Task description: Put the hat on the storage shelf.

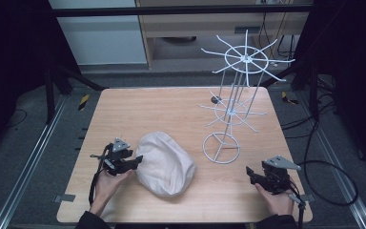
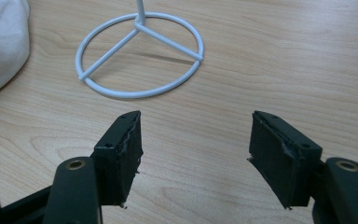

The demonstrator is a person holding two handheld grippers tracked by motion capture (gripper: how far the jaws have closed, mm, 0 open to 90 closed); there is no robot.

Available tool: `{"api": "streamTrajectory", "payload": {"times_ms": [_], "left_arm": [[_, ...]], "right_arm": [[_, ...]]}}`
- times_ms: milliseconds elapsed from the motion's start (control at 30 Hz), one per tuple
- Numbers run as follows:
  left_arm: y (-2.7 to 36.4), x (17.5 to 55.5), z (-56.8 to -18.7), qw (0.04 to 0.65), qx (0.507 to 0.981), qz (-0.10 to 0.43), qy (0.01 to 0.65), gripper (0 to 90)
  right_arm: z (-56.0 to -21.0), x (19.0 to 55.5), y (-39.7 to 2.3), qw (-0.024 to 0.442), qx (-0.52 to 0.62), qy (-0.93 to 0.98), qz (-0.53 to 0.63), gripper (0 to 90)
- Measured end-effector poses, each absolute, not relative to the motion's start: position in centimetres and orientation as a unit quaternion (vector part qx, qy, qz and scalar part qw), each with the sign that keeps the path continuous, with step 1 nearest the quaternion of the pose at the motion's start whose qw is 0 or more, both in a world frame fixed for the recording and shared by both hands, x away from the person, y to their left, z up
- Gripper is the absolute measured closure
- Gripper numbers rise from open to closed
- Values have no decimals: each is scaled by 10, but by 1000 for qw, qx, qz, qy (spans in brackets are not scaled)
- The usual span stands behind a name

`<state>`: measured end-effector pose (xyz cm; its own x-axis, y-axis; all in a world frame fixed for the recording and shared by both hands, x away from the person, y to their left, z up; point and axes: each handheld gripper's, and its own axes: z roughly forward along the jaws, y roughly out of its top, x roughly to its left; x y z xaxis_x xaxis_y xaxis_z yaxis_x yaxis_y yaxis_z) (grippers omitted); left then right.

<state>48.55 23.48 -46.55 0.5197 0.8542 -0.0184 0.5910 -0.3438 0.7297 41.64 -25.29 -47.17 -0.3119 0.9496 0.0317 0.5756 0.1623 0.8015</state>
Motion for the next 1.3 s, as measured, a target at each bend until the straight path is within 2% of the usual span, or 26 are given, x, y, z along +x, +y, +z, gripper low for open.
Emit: {"api": "streamTrajectory", "payload": {"times_ms": [133, 400, 467, 567, 933, 1133, 1300], "left_arm": [[235, 489, -474, 337, 806, 177, 453, 492], [234, 488, -478, 349, 802, 146, 462, 746], [232, 485, -476, 344, 801, 155, 465, 842], [232, 482, -475, 342, 802, 152, 466, 888], [240, 443, -468, 351, 798, 151, 466, 895], [236, 418, -471, 341, 817, 158, 437, 872], [244, 417, -456, 366, 809, 191, 418, 670]], "right_arm": [[-473, 418, -252, 250, 526, 724, 369, 344], [-473, 418, -252, 248, 526, 726, 366, 344], [-473, 418, -252, 248, 526, 726, 365, 344], [-472, 418, -252, 250, 524, 727, 366, 345], [-471, 417, -253, 251, 526, 724, 369, 350], [-471, 416, -253, 251, 525, 723, 372, 354], [-471, 416, -253, 251, 523, 724, 372, 355]]}}
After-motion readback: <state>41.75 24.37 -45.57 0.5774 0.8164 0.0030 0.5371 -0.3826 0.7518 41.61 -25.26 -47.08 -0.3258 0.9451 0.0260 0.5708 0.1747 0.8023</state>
